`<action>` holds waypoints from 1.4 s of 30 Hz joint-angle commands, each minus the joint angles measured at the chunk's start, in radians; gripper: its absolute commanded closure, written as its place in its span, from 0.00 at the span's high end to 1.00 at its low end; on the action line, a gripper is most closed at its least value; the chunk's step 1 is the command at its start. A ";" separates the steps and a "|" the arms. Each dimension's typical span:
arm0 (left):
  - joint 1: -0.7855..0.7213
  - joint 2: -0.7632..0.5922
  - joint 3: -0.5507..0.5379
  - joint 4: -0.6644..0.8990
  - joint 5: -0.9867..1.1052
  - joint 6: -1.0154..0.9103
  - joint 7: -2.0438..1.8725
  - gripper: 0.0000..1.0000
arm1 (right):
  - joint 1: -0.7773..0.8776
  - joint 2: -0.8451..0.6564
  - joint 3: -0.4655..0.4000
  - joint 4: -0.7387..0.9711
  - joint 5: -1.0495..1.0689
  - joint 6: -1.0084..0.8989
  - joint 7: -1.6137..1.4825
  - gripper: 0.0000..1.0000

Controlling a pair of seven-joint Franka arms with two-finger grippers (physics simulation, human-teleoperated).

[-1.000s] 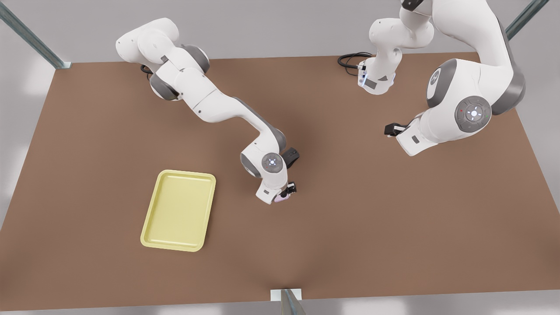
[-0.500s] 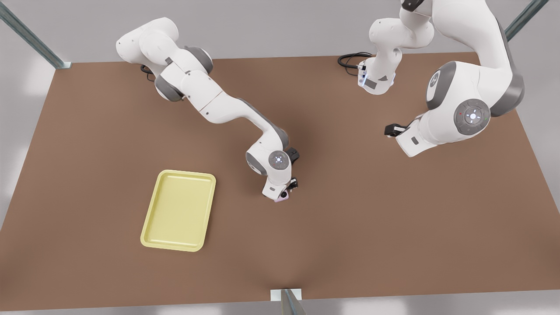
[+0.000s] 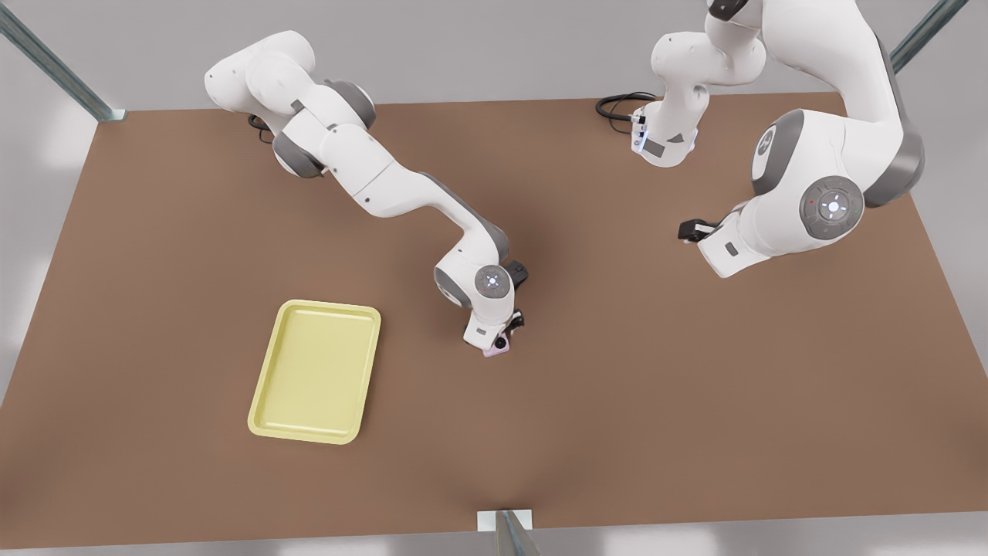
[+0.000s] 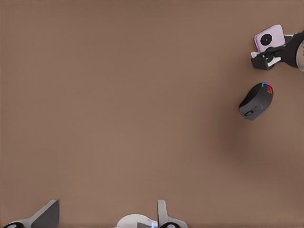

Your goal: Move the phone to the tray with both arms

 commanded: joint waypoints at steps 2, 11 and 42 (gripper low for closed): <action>0.001 -0.001 0.000 0.001 0.000 0.000 0.006 1.00 | 0.000 -0.003 0.000 -0.002 0.001 -0.007 -0.020 0.87; -0.001 -0.001 0.000 -0.001 0.000 0.001 0.006 1.00 | -0.003 -0.014 0.000 0.006 0.004 0.003 -0.015 0.80; -0.001 0.001 0.000 0.008 0.080 -0.006 0.006 1.00 | -0.755 -0.848 0.047 -0.351 0.162 -0.570 -0.478 1.00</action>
